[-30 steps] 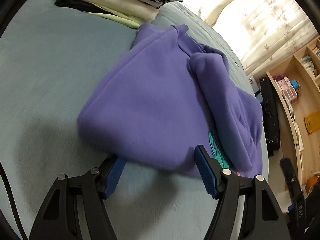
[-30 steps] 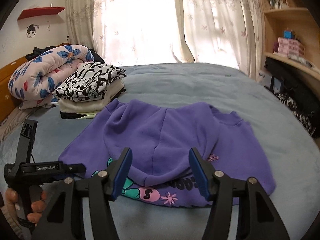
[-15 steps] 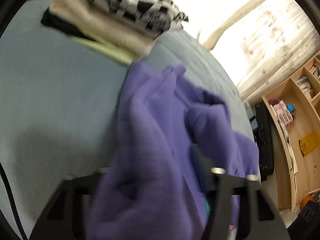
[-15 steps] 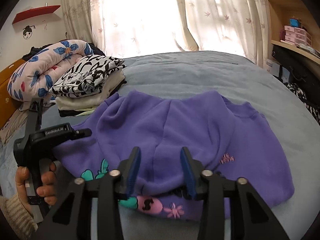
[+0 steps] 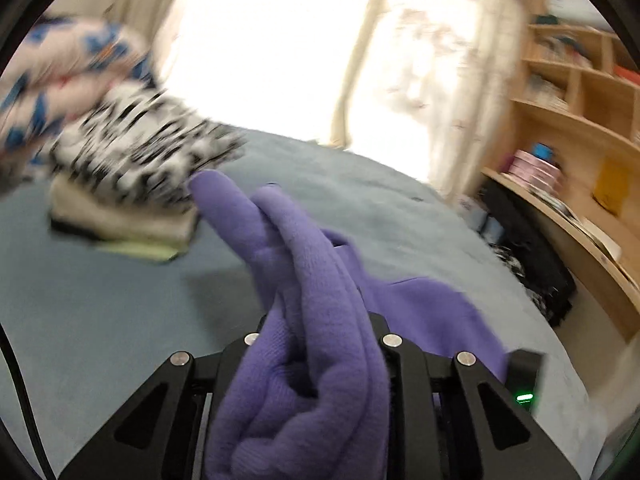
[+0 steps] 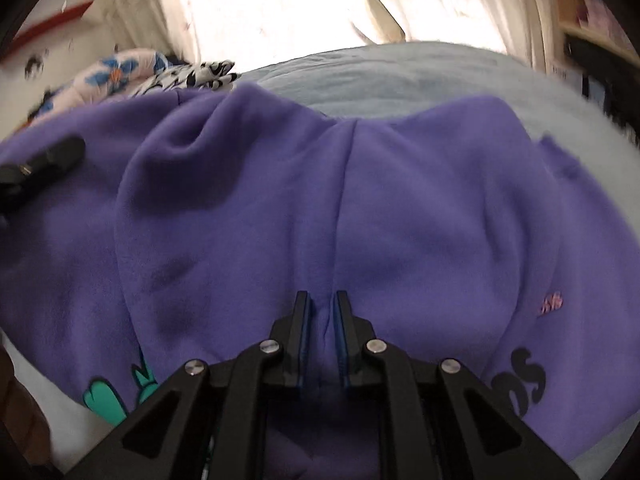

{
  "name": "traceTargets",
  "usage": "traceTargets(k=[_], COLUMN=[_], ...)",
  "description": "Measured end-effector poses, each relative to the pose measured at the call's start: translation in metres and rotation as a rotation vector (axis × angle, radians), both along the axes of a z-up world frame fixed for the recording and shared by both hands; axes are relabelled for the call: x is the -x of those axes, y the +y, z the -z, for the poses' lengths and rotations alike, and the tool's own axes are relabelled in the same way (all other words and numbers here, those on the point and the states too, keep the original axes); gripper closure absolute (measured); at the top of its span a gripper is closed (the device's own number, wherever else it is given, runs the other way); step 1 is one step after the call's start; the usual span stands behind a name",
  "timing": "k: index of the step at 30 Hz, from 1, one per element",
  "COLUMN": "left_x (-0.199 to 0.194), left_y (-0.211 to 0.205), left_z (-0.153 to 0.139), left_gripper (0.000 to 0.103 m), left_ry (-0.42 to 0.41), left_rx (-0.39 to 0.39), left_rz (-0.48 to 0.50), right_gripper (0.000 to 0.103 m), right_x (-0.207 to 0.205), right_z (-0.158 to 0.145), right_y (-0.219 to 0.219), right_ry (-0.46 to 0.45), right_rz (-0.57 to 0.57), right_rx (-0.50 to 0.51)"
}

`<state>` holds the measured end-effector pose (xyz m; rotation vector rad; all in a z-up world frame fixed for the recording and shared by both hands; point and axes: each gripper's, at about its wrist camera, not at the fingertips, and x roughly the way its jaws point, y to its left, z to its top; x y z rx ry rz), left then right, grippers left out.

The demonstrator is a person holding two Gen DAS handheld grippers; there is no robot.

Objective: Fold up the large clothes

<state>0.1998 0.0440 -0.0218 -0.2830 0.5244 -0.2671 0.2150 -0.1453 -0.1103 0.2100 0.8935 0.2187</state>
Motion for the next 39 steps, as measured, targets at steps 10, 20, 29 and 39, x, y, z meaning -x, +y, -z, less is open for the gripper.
traceTargets(k=[10, 20, 29, 39], left_x=[0.014, -0.013, -0.001, -0.003], left_y=[-0.142, -0.295, -0.324, -0.329], left_z=[-0.040, 0.030, 0.065, 0.077], left_gripper=[0.082, 0.081, 0.080, 0.080], left_ry=[-0.136, 0.073, 0.130, 0.207], left_rx=[-0.136, -0.403, -0.476, -0.353], left_rz=[0.243, 0.365, 0.420, 0.473], right_gripper=[0.094, 0.093, 0.093, 0.093], right_x=[0.051, 0.103, 0.105, 0.101], right_z=[-0.014, -0.054, -0.019, -0.023], right_y=[-0.093, -0.231, -0.263, -0.257], right_ry=[0.055, -0.122, -0.026, -0.026], right_rz=[0.103, 0.529, 0.558, 0.571], right_rx=[-0.254, -0.010, -0.110, -0.098])
